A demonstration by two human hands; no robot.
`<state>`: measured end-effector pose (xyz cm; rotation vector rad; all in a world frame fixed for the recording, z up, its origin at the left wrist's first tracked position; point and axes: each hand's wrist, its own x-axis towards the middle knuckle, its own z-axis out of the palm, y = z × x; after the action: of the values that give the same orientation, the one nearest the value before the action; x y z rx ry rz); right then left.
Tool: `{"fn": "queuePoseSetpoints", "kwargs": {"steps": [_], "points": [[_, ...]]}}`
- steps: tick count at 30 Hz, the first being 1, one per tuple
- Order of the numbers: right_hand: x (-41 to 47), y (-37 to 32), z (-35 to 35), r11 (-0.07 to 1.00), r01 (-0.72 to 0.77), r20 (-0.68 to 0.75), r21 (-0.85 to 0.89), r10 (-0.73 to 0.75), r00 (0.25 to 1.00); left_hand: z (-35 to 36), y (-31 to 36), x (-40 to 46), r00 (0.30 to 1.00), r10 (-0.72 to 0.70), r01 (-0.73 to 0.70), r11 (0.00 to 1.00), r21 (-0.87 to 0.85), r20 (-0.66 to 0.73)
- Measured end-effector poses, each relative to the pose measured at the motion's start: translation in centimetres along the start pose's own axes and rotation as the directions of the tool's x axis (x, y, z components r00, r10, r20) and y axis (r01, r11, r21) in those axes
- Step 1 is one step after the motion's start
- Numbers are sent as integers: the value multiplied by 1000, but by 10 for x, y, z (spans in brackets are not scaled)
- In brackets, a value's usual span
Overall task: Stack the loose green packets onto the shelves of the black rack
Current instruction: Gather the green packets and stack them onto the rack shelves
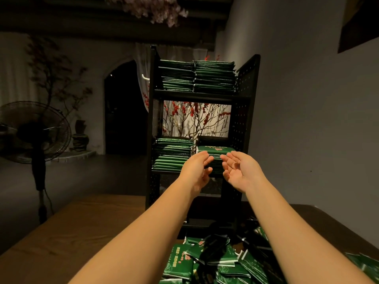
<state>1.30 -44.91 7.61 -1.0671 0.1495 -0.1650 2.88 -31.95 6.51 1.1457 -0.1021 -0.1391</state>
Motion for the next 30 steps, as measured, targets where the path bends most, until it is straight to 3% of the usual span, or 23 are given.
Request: {"fn": "queuePoseSetpoints", "kwargs": {"steps": [3,6,10,15,19,22,30], "points": [[-5,3,0,997,38,-35,-61,-40,999,-1,-1,-5,999,37,-38,997,63,19],[-10,9,4,965,90,-50,-248,-106,993,-3,-2,-10,986,164,-164,958,236,20],[-19,29,20,855,147,79,-497,-124,989,-3,-2,-19,927,371,-369,877,307,54],[-37,51,36,755,214,187,-620,-123,975,-15,3,-36,877,470,-461,757,463,104],[-45,67,42,571,326,294,-753,-152,944,-38,4,-48,880,463,-449,738,503,106],[-46,88,39,492,379,352,-784,-151,924,-65,-2,-55,873,477,-454,721,523,101],[-53,162,22,355,297,318,-886,1,948,-154,-60,-73,925,379,-276,647,711,14]]}}
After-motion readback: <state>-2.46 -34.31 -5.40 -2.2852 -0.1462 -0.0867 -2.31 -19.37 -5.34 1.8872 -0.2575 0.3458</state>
